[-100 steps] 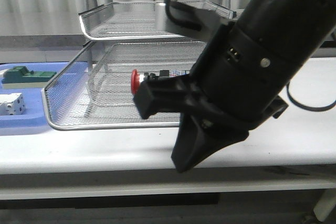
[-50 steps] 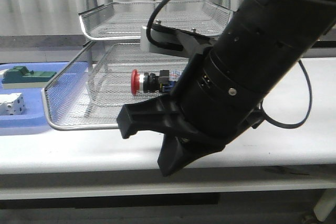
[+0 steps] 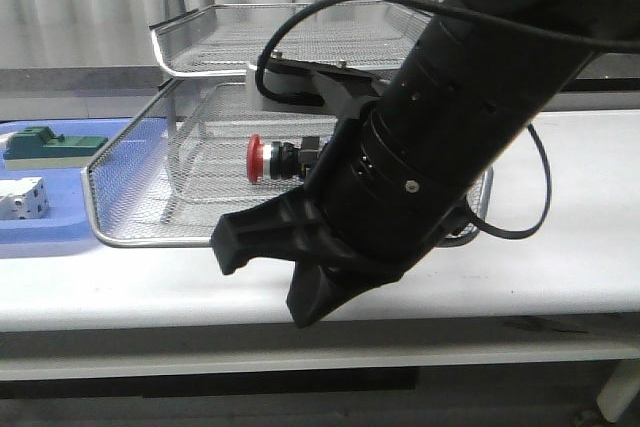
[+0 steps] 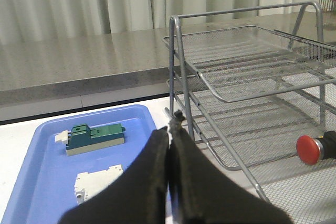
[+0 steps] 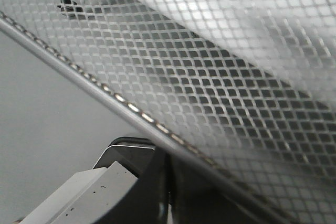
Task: Place button on rack with both arms
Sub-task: 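Push the middle mesh tray back into the rack with the right gripper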
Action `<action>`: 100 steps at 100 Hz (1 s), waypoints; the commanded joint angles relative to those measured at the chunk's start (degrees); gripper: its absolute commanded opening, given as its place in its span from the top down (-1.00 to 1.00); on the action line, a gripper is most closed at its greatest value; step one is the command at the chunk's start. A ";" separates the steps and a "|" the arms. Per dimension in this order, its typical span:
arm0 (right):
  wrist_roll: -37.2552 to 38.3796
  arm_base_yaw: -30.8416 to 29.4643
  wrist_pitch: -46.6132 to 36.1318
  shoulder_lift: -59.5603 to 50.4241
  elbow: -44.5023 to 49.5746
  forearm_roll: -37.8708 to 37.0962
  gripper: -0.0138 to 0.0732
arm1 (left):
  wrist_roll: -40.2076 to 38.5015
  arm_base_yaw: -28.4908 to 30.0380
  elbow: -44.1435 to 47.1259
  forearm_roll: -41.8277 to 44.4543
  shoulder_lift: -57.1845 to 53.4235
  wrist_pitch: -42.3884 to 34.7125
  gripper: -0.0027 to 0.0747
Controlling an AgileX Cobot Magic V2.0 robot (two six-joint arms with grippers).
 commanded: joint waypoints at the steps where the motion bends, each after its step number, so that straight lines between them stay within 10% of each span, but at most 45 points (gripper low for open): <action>1: -0.22 -3.49 -8.85 -0.38 -3.87 -1.05 0.81 | -0.13 0.20 -1.64 -0.48 0.41 -4.53 0.98; 100: -0.22 -12.75 -11.67 6.88 -18.12 -8.31 0.81 | -0.13 0.20 -1.64 -0.48 0.41 -4.53 0.98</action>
